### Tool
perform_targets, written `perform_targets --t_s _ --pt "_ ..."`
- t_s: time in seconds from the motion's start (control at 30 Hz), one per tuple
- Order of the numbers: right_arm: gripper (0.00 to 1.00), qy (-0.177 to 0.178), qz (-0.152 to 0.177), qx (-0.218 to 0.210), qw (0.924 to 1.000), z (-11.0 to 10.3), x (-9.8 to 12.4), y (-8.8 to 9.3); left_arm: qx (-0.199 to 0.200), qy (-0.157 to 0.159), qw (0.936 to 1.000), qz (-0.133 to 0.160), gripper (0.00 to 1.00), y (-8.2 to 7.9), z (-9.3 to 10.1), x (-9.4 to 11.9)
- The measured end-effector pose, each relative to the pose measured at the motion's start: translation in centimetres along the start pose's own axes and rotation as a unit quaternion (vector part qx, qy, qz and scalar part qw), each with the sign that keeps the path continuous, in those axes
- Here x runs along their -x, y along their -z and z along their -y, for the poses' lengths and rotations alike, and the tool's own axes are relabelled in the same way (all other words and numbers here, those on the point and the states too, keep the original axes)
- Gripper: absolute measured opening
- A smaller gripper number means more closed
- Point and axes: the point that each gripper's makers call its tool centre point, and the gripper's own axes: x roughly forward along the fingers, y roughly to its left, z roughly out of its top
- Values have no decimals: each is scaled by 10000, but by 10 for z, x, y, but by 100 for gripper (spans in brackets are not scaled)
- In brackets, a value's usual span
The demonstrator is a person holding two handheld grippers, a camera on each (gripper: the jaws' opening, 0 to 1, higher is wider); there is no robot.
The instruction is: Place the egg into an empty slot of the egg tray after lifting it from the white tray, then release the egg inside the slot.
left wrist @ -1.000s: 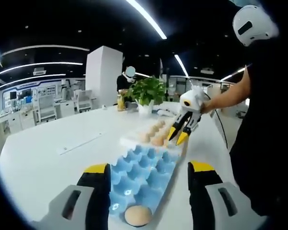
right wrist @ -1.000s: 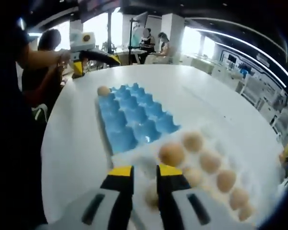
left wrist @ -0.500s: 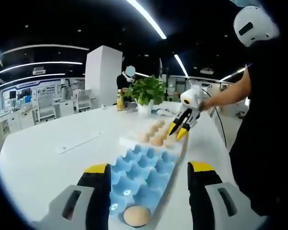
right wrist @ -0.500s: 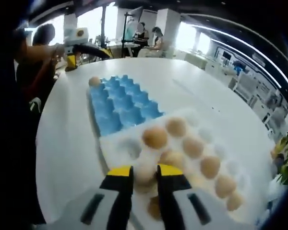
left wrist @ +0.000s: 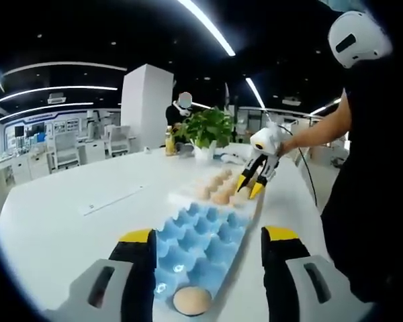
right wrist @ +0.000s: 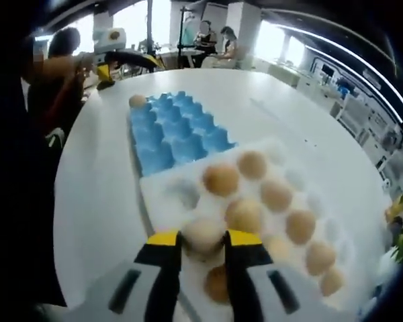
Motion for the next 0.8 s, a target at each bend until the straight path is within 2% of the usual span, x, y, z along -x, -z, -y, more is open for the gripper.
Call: perform_targets --t_s 0.2,0.27,0.33,0.4,0.43,0.5,0.73,0.8 --pt "26 -314 -386 -248 9985 1 -4 2 17 -4 10000 -14 63 0 1 0" --pt "26 -470 -556 15 9973 -1 -5 3 21 5 10000 -26 64 0 2 -1" --pt "26 -555 -636 24 9964 -2 -6 2 23 -18 10000 -27 64 0 1 -2" --pt "27 -672 -619 210 9956 -3 -6 3 34 -19 10000 -27 65 0 1 -2" --pt "27 -687 -636 123 9955 -1 -6 3 12 -18 10000 -54 65 0 1 -2" --pt "27 -760 -629 267 9948 -2 -6 3 24 -15 10000 -55 65 1 1 -2" --pt "26 -731 -754 295 9940 -3 -7 3 45 -35 10000 -58 64 2 -2 -2" --pt "26 -667 -848 83 9941 -1 -8 3 50 -24 10000 -39 64 1 -2 -3"
